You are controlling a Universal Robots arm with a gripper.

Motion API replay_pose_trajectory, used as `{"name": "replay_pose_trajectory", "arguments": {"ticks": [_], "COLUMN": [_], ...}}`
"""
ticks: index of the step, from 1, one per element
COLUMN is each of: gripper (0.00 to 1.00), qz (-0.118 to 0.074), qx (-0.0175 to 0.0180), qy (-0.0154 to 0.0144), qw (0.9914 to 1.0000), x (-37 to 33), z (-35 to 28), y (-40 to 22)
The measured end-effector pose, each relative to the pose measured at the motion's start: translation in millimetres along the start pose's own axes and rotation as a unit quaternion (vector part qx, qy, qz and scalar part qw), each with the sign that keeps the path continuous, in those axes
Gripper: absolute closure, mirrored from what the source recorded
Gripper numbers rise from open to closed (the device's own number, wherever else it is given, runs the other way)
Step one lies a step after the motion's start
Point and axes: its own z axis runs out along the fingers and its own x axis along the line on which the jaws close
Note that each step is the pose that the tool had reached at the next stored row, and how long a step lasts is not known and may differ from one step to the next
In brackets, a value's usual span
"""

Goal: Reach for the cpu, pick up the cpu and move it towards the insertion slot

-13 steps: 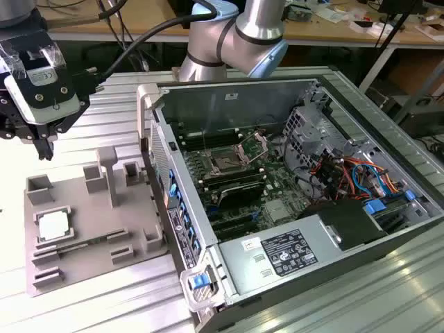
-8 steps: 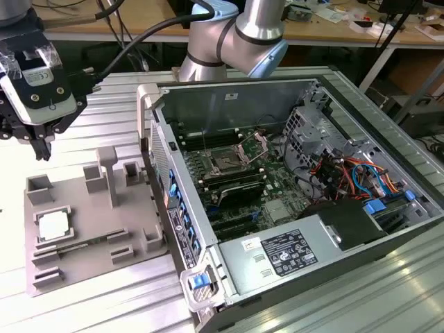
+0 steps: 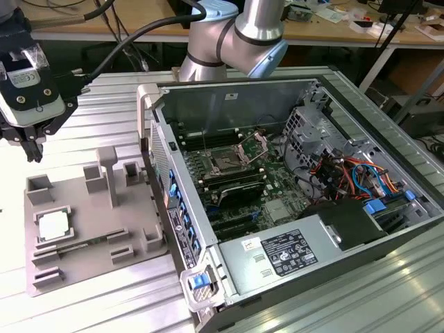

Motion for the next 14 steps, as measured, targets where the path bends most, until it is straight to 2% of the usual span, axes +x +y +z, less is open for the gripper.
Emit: {"name": "replay_pose_trajectory", "arguments": {"ticks": [14], "gripper": [0.89], "qz": [0.0], "qx": [0.0], "qy": [0.0], "qw": [1.0], "x": [12.7], "z": [3.6], "y": [0.0]}}
